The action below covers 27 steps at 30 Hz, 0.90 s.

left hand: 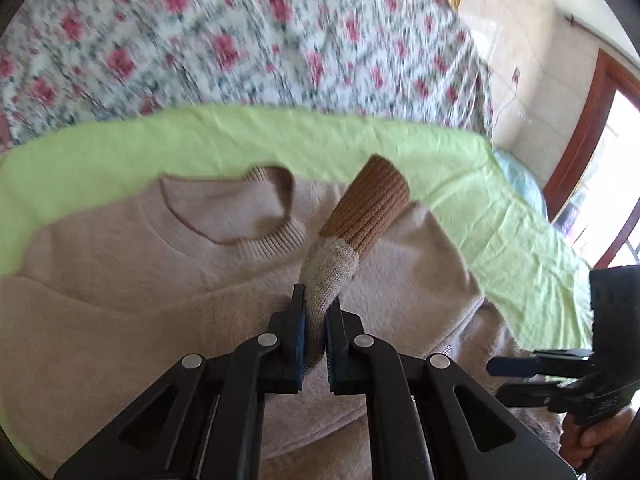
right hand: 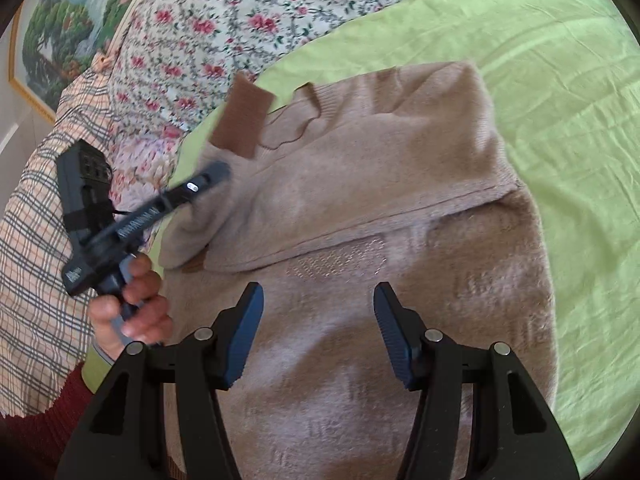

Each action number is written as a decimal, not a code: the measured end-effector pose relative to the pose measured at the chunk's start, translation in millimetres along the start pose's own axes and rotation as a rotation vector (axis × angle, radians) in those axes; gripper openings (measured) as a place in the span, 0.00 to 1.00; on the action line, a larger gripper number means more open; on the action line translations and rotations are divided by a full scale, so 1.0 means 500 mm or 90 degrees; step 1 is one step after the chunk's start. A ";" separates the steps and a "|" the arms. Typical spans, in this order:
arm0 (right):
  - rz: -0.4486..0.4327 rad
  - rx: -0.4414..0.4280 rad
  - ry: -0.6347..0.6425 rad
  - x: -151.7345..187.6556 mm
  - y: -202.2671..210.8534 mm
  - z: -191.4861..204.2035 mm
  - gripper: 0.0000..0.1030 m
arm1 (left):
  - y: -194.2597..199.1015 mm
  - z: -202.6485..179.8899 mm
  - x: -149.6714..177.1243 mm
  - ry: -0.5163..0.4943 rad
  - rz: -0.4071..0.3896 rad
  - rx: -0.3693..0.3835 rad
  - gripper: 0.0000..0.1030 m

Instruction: Fold small clothes

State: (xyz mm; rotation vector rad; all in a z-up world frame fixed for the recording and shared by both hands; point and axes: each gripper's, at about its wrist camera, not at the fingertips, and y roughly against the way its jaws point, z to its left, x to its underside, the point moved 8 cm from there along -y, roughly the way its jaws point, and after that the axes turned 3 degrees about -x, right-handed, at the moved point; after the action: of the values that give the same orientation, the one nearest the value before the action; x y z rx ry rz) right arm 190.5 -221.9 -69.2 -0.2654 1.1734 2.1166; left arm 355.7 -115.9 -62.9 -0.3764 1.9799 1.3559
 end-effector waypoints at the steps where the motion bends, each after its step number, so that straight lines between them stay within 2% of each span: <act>1: -0.001 -0.002 -0.006 -0.005 -0.004 -0.004 0.57 | -0.010 -0.004 0.008 0.001 0.011 0.001 0.08; 2: -0.003 -0.004 -0.008 -0.010 -0.007 -0.006 0.57 | -0.018 -0.005 0.017 0.003 0.022 0.002 0.09; 5: -0.010 -0.010 -0.013 -0.033 -0.015 -0.008 0.57 | -0.011 0.001 0.046 0.012 0.041 0.005 0.21; 7: -0.019 -0.013 -0.011 -0.054 -0.022 -0.006 0.57 | 0.024 0.014 0.059 0.015 0.035 -0.002 0.40; 9: -0.020 -0.020 -0.010 -0.073 -0.032 -0.007 0.57 | 0.071 0.032 0.075 0.011 0.016 -0.029 0.52; 10: -0.022 -0.019 -0.008 -0.084 -0.038 -0.007 0.57 | 0.096 0.046 0.086 0.011 0.008 -0.045 0.54; 13: -0.017 0.004 0.036 -0.113 -0.063 -0.008 0.57 | 0.162 0.103 0.125 0.028 -0.005 -0.096 0.55; 16: -0.003 0.033 0.119 -0.129 -0.081 0.003 0.57 | 0.216 0.200 0.171 0.055 -0.009 -0.191 0.56; 18: 0.016 0.050 0.183 -0.133 -0.099 0.018 0.57 | 0.230 0.271 0.204 0.094 0.006 -0.234 0.56; 21: 0.045 0.100 0.288 -0.131 -0.133 0.028 0.63 | 0.228 0.350 0.240 0.134 0.037 -0.287 0.56; 24: 0.083 0.129 0.338 -0.126 -0.173 0.021 0.64 | 0.215 0.395 0.257 0.152 0.054 -0.318 0.56; 26: 0.090 0.119 0.342 -0.128 -0.189 0.020 0.63 | 0.210 0.405 0.256 0.161 0.051 -0.317 0.56; 27: 0.085 0.099 0.340 -0.130 -0.189 0.026 0.57 | 0.208 0.409 0.252 0.160 0.049 -0.324 0.56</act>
State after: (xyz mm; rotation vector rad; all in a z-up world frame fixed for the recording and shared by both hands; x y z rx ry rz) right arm 302.5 -208.8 -93.8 -0.7299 1.6909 2.1157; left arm 282.7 128.8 -119.4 -0.7411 1.8335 1.9421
